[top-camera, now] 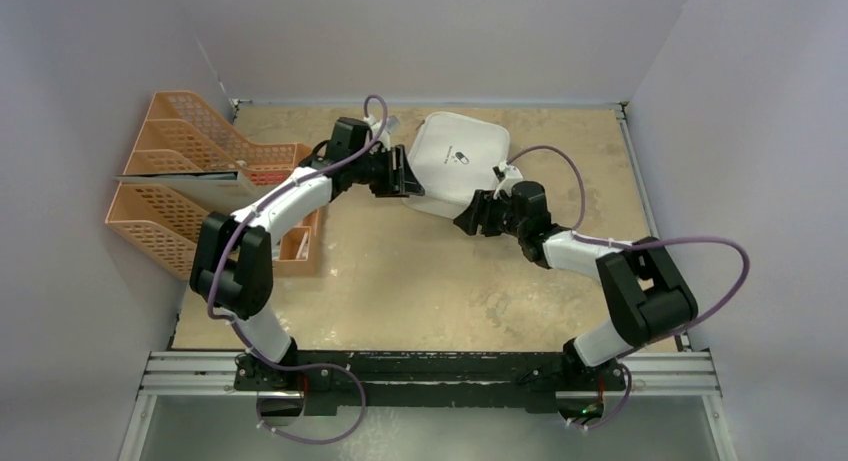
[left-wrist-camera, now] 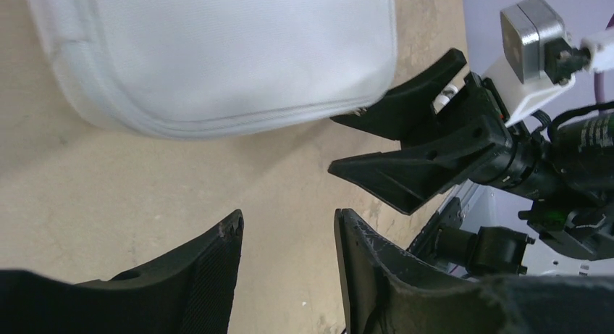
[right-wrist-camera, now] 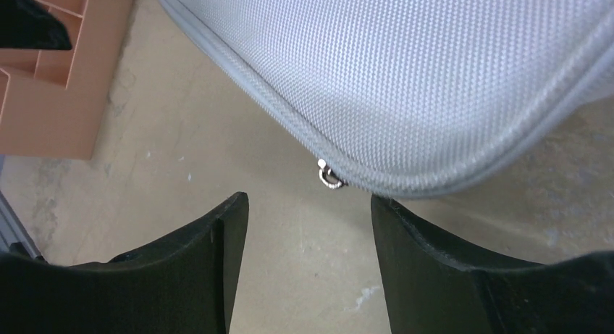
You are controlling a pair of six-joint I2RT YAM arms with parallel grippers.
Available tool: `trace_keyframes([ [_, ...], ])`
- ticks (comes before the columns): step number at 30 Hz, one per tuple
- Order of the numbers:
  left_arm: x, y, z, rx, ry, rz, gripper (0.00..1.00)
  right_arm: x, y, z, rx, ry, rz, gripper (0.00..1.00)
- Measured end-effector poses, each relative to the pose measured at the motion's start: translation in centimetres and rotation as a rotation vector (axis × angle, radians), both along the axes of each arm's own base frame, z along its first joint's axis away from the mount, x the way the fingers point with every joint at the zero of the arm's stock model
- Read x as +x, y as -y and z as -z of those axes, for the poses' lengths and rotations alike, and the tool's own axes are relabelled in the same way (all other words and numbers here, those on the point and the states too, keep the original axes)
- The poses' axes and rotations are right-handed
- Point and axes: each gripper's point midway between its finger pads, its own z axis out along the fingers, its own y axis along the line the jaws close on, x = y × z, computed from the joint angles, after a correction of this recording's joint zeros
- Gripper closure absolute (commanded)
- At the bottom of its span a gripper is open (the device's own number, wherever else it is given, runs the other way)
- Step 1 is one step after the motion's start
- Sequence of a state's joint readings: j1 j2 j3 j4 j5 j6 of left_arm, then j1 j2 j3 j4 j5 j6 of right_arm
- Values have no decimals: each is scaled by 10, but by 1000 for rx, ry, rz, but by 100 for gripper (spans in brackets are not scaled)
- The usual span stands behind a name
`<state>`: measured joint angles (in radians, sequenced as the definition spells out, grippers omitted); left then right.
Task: Organize the medicine kit
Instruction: Zip the medicine box at the center of the board.
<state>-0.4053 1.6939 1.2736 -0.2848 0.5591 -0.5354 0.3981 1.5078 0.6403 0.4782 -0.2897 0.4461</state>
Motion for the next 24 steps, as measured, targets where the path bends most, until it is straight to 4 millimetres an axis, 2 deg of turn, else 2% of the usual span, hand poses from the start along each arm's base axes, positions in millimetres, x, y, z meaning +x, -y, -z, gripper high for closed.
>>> trace_keyframes([
  [6,23,-25,20,-2,-66,-60,53,14,-10,7,73,38,10,31],
  [9,25,-24,21,-3,-70,-58,53,19,-13,8,106,66,24,30],
  [17,23,-22,20,-6,-68,-52,53,28,-13,7,156,149,52,40],
  [24,24,-22,20,-6,-68,-52,53,30,-16,-6,215,217,52,48],
])
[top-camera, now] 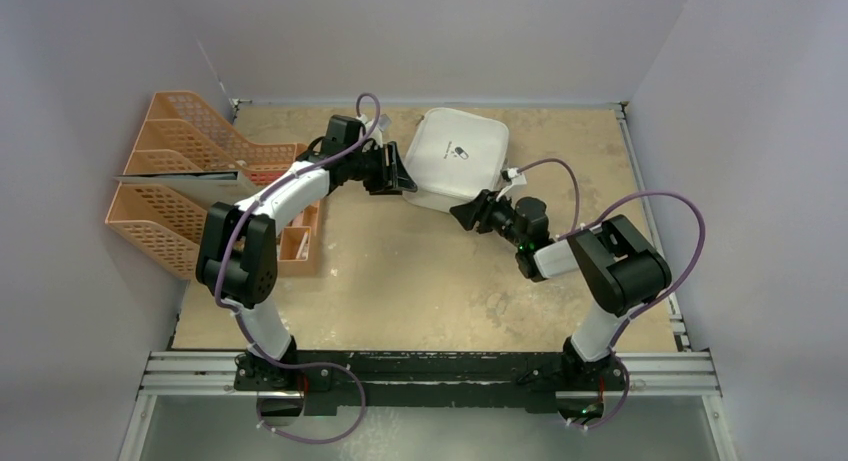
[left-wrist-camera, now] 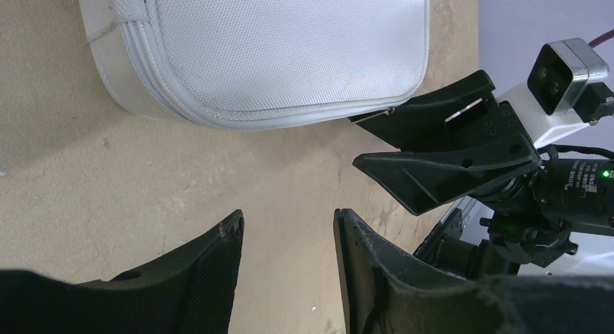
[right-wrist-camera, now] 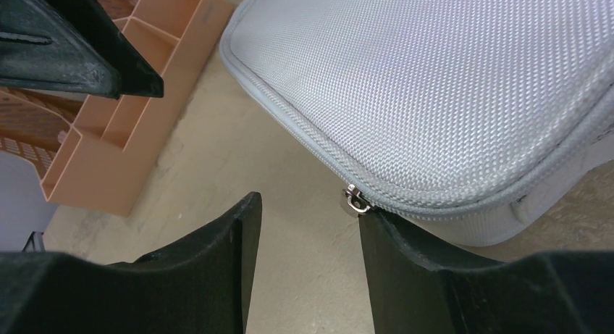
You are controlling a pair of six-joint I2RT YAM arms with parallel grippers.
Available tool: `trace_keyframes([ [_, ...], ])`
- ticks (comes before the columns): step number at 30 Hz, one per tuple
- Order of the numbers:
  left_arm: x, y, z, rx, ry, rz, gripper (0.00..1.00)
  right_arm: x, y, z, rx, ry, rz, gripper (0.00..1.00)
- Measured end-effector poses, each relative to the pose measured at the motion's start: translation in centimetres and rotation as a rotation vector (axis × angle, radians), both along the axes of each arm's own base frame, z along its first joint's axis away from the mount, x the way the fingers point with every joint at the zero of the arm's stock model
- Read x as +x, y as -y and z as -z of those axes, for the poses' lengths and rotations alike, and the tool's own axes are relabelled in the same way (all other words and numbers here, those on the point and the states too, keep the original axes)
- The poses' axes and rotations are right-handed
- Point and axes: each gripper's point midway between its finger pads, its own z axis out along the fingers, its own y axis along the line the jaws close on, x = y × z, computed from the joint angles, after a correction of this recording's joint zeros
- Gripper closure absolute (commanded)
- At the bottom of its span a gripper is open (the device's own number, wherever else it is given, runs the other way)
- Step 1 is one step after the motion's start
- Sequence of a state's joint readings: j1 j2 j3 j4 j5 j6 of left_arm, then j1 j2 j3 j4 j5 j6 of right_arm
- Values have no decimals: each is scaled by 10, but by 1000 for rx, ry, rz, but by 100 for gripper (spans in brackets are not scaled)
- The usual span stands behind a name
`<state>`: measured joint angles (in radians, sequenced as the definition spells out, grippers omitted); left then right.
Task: Organize the medicine kit
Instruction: Zip the medicine box at the center of the board.
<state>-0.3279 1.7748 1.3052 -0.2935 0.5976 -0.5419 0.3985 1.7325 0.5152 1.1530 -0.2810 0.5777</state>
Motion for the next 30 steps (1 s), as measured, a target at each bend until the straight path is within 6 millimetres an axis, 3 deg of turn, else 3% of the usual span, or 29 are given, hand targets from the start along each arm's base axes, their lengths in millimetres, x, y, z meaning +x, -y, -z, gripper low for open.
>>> trace_keyframes([
  [5,0,0,1,3,-1,-2,53,1,2,-3,15,9,19,53],
  [12,-2,-1,4,6,-10,-3,53,13,11,2,29,-5,112,69],
  [19,-1,-2,6,11,-9,-10,53,19,18,6,28,-10,171,100],
  [30,-7,-12,23,50,-35,-68,53,18,20,7,20,-35,182,100],
])
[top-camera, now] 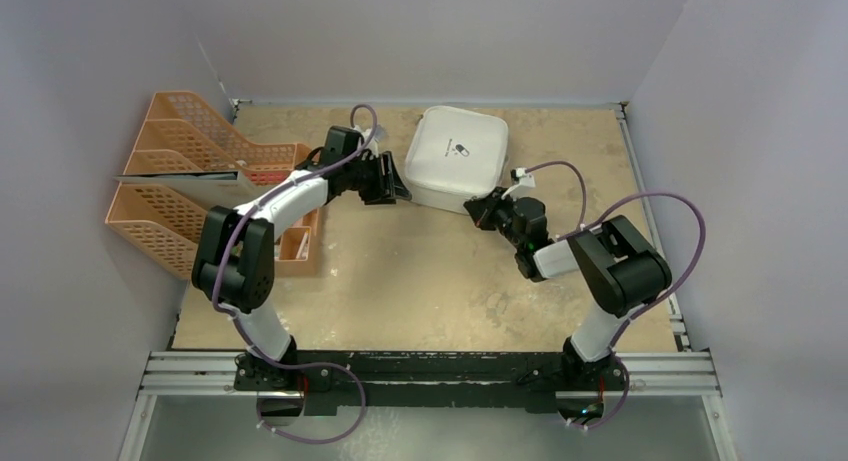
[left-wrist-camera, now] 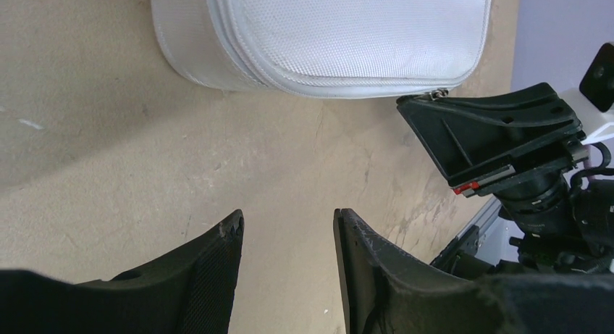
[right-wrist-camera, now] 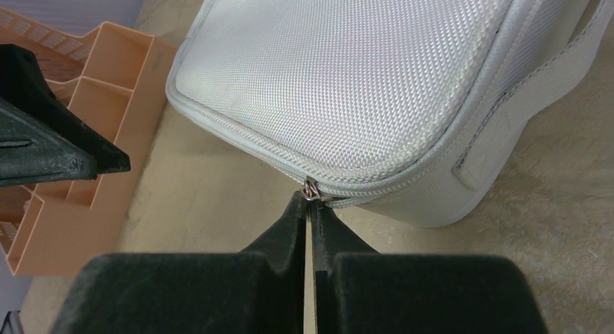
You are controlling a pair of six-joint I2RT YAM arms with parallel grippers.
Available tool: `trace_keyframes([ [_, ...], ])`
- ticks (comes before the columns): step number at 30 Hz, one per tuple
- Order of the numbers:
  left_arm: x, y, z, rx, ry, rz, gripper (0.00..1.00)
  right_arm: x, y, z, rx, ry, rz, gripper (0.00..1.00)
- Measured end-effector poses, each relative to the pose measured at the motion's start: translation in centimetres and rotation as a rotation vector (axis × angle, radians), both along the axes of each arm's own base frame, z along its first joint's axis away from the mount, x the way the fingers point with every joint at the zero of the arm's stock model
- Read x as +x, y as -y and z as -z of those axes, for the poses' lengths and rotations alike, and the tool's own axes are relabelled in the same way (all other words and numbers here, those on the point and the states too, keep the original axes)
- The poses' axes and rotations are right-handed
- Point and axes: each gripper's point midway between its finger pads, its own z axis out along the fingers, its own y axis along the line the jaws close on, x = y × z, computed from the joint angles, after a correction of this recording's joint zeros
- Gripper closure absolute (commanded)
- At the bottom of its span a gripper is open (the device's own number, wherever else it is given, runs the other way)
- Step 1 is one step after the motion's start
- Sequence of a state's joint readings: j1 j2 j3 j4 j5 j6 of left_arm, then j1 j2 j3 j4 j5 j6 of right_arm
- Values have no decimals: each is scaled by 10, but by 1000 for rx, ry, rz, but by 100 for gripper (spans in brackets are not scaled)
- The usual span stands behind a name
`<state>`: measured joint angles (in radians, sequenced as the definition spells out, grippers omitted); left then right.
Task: Organize the medicine kit
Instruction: Zip the medicine box at the center of the board.
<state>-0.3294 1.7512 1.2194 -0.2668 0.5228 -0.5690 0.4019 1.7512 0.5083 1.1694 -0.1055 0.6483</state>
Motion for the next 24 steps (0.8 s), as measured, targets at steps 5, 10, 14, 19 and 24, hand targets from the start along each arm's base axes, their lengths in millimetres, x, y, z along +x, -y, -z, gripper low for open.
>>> trace_keyframes([
  [5,-8,-5,-1,12,8,-37,52,-13,-3,0,-37,-61,1,100],
  [10,-16,1,-6,17,29,-41,52,-37,-9,0,-88,-132,-21,100],
  [14,-22,12,-7,20,39,-14,53,-58,-2,-1,-124,-192,-17,100],
  [19,-37,34,-10,5,45,48,53,-83,16,-2,-173,-262,0,100],
  [24,-36,42,-10,-1,52,69,52,-98,26,0,-211,-321,4,100],
])
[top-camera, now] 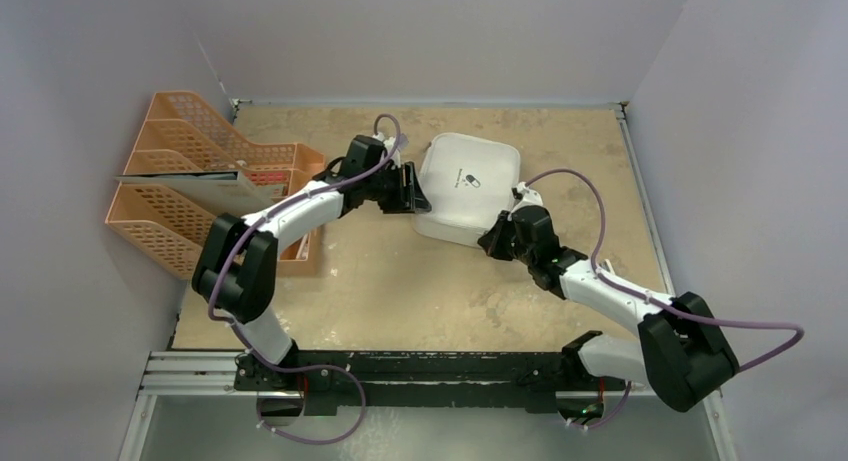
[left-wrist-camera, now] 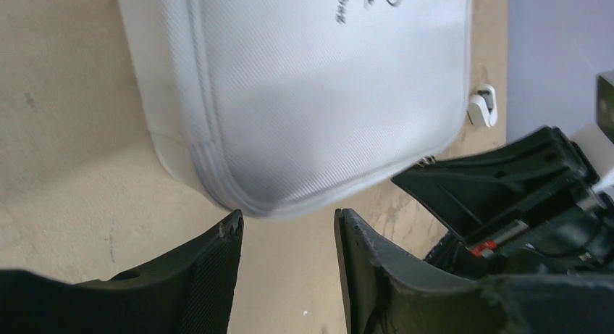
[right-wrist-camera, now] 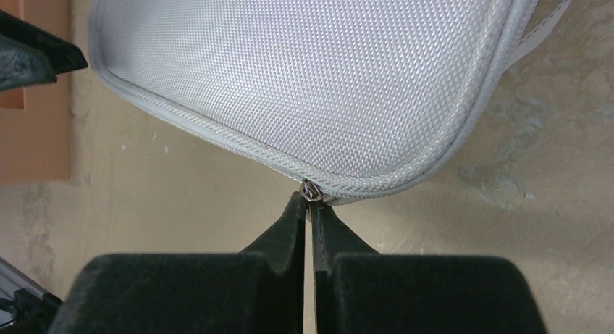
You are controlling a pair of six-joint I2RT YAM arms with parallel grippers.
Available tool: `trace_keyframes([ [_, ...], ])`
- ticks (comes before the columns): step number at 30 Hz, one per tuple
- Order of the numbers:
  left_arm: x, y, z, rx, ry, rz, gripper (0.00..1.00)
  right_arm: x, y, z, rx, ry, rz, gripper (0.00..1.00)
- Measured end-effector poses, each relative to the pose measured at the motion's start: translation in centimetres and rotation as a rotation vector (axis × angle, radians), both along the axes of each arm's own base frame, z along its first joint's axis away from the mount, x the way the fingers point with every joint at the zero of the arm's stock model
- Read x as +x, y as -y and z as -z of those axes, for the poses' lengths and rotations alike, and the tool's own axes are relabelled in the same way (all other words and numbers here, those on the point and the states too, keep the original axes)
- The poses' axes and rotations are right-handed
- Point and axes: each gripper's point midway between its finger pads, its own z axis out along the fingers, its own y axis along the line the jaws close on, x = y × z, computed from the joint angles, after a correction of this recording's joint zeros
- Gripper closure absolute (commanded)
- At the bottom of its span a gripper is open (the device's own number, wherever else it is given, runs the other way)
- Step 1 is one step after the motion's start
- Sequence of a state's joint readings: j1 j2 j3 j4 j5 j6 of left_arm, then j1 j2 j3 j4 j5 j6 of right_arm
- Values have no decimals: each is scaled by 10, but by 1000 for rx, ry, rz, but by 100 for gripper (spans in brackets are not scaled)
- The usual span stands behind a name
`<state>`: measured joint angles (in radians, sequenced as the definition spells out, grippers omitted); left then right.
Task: Organize the medicine kit
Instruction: Zip the medicine box at the center of the board.
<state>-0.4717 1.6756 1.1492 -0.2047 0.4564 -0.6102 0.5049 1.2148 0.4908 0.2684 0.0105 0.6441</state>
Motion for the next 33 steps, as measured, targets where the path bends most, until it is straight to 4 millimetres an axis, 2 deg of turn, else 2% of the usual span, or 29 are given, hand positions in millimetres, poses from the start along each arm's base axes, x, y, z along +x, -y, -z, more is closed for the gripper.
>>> trace_keyframes([
  [6,19,-8,33,108,-27,-46,52,-6,15,1,-66,-52,51,100],
  [9,21,-9,46,126,-52,-48,57,-7,21,2,-94,-63,82,100],
  [14,23,-6,44,125,-53,-43,74,-6,27,2,-118,-70,125,100],
  [19,29,-2,42,124,-54,-44,100,-6,36,0,-138,-76,174,100],
  [28,40,0,41,133,-38,-45,100,-4,54,-7,-166,-109,236,100],
  [33,45,-2,40,144,-24,-39,100,9,63,-11,-147,-111,270,100],
])
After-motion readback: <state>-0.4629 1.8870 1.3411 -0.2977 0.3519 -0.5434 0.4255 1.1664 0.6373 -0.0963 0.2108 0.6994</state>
